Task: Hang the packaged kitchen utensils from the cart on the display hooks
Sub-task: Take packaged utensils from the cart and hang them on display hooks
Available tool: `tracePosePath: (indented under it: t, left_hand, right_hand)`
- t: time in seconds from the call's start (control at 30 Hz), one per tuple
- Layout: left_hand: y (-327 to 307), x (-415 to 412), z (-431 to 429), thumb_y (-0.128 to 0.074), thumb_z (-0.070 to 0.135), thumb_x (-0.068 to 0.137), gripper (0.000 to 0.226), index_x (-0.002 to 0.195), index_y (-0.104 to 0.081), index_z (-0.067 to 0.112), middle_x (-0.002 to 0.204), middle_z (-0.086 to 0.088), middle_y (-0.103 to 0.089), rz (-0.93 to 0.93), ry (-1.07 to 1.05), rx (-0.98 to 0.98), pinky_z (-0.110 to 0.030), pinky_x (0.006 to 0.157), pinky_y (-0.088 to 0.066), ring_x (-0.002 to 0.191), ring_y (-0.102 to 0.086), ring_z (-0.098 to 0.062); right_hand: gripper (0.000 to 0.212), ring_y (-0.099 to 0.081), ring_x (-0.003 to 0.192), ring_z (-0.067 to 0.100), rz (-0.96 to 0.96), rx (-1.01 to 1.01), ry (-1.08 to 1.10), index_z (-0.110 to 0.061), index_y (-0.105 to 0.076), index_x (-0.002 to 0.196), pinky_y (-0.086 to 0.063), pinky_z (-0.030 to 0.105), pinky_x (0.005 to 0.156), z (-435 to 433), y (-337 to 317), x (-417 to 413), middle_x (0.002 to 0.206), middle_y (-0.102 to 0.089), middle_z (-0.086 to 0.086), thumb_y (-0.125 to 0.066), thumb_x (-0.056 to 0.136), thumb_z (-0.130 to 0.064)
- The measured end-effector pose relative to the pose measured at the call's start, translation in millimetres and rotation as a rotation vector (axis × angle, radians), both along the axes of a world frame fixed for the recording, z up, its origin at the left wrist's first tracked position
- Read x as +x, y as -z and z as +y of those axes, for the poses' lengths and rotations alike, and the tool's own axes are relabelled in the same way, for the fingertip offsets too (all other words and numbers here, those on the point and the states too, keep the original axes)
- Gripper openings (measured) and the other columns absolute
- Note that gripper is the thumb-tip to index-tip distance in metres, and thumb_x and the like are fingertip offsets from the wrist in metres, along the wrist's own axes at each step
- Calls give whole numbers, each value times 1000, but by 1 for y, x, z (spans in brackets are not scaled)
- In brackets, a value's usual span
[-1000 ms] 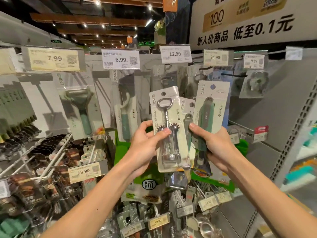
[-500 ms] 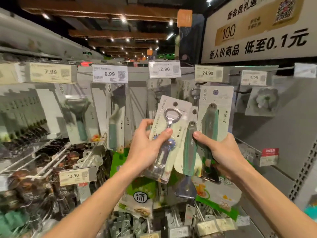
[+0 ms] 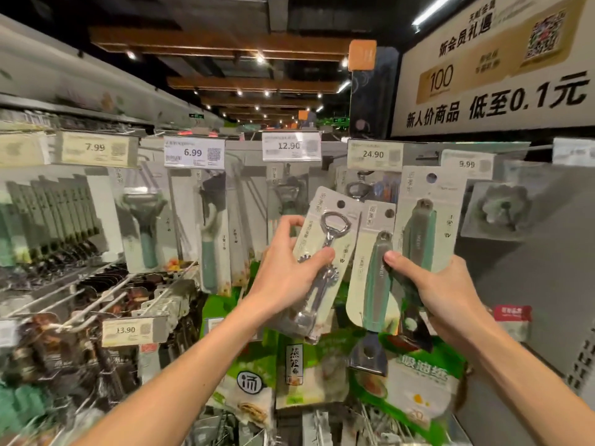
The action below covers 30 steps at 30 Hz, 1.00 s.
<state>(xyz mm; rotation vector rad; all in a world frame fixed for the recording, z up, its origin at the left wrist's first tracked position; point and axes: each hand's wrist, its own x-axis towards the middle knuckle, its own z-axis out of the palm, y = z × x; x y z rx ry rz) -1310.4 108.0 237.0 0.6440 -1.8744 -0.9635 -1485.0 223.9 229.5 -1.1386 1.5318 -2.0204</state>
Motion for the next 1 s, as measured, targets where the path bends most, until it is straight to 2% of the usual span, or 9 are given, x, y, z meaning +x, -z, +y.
tracePosePath:
  t: [0.13,0.3,0.4,0.47,0.6,0.73,0.87,0.93,1.0]
  left_hand:
    - [-11,-27,3,-72,19,87,64,131,-29,39,102,13,-72,-64,17,-123,-32,78,-59,81,-72,-4]
    - [-33,-50,4,-68,20,84,90,148,-13,49,157,3,-36,-220,-40,-334,-46,108,-35,122,-54,-23]
    - [-44,-56,2,-67,22,84,90,149,-12,51,159,3,-33,-221,-71,-391,-52,107,-44,103,-63,-41]
    - [-47,-59,0,-67,21,85,92,150,-10,51,159,3,-32,-196,-71,-427,-48,109,-39,102,-63,-30]
    - [-48,-63,-2,-69,15,83,101,152,-5,52,164,7,-17,-151,-33,-411,-55,114,-24,144,-28,-23]
    - [-53,-64,-2,-69,9,82,101,153,-8,47,156,22,-15,-96,28,-428,-52,115,-20,137,-20,0]
    - [-63,-68,-5,-66,5,81,103,153,-9,52,164,15,-10,-33,18,-345,-54,113,-30,147,-25,-17]
    - [-63,-72,-10,-65,5,81,104,154,-5,50,165,13,-9,-47,-3,-370,-49,116,-24,148,-21,-17]
    - [-60,-77,-12,-66,6,83,105,155,-1,47,166,9,-7,-65,-28,-419,-26,116,-28,143,-30,-13]
  right_hand:
    - [27,-73,94,19,-5,-14,7,-15,-71,106,-56,40,89,13,2,-17,98,-78,0,-77,80,-14]
    - [29,-73,94,19,-7,-12,21,-14,-71,107,-55,41,91,23,8,-32,99,-77,-1,-77,79,-14]
    - [28,-74,92,16,-6,-13,23,-15,-71,107,-56,40,90,28,11,-41,97,-78,-3,-77,80,-13]
    - [29,-73,93,15,8,-6,24,-17,-71,108,-56,41,91,30,13,-45,97,-78,-5,-77,80,-14]
    - [33,-73,97,16,19,9,17,-17,-71,110,-54,45,95,30,17,-53,101,-77,-5,-79,78,-17]
    - [32,-72,97,14,20,13,-18,-20,-71,108,-53,45,96,28,21,-55,101,-77,-6,-78,77,-18]
    - [39,-72,98,15,22,21,-34,-20,-71,108,-53,46,97,27,23,-58,102,-77,-6,-79,70,-27]
    - [38,-72,98,15,18,21,-37,-21,-71,107,-53,47,97,26,23,-60,101,-77,-6,-79,70,-27]
    - [34,-72,97,15,11,16,-44,-20,-71,107,-53,46,96,26,23,-61,101,-77,-6,-79,74,-22]
